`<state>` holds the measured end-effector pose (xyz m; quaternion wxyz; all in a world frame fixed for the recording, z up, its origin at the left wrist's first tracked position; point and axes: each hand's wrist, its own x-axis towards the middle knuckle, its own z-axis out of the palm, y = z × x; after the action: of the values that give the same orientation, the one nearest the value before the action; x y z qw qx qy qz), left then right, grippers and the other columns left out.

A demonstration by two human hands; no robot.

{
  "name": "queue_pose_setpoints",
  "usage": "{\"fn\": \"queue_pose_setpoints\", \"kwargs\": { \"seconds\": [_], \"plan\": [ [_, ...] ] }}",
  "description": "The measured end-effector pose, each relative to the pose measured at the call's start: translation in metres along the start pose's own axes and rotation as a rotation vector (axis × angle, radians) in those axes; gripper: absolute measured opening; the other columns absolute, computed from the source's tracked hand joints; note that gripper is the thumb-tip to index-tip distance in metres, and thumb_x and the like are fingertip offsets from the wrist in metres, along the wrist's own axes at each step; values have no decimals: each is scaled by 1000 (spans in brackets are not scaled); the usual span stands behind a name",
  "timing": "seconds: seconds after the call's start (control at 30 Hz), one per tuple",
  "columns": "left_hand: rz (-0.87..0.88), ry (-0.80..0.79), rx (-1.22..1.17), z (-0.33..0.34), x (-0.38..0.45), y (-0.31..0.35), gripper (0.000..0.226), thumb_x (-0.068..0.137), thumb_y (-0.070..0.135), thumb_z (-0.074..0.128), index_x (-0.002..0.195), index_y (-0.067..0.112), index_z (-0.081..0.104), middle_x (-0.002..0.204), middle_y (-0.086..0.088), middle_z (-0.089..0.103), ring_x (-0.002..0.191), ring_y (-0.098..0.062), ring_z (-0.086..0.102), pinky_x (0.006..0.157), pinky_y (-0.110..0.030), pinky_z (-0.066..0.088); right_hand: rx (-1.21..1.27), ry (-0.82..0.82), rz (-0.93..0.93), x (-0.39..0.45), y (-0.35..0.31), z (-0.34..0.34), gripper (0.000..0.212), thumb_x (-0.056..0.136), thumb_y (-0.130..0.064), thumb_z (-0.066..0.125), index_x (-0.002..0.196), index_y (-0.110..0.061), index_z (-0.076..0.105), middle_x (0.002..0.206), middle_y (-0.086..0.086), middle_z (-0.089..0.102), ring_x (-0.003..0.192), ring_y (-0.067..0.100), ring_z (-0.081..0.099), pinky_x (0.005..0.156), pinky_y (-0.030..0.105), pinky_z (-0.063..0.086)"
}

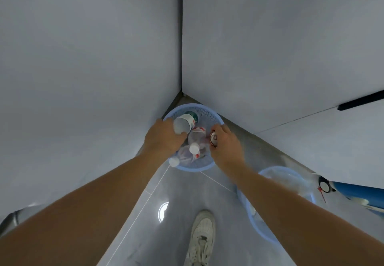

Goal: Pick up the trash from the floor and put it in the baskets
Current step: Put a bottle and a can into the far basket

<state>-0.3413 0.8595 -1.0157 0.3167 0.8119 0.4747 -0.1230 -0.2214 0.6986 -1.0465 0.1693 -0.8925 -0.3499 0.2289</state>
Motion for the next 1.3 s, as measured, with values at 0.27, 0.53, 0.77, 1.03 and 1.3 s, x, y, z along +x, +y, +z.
{"fn": "queue_pose_setpoints", "kwargs": {
  "seconds": [0.27,0.53,0.77,1.03,1.3],
  "plan": [
    [-32,-79,78,11,14,3,56,88,59,58,124,16,57,114,-9,62,93,-24,55,70,-33,42,-79,-111,-13,4,2,16,43,78,-18,77,117,-19,59,119,1,62,106,31,62,79,40,55],
    [126,107,205,-29,-38,-2,73,82,65,57,140,21,46,127,-11,50,120,-31,46,88,-43,44,-143,85,-156,-39,-40,-16,54,69,-24,79,120,-22,63,118,-1,68,111,26,60,90,38,48],
    [238,199,60,-80,-141,-24,50,86,57,57,121,22,56,112,-4,55,109,-27,50,81,-43,49,-76,125,-152,-108,-111,-31,52,71,-30,59,122,-17,61,120,1,64,111,30,57,79,38,51],
    [196,179,-174,-149,-309,-125,52,92,52,57,135,24,52,126,0,55,120,-22,51,93,-41,49,-16,94,-190,-259,-238,-50,45,81,-29,68,123,-19,59,116,0,64,107,25,59,79,36,51],
    [-12,365,-353,-264,-466,-303,42,92,46,61,130,29,58,119,8,59,116,-13,56,92,-28,44,41,-114,-343,-367,-418,-41,36,86,-34,66,120,-31,57,113,-13,63,107,11,60,93,34,50]
  ]
}}
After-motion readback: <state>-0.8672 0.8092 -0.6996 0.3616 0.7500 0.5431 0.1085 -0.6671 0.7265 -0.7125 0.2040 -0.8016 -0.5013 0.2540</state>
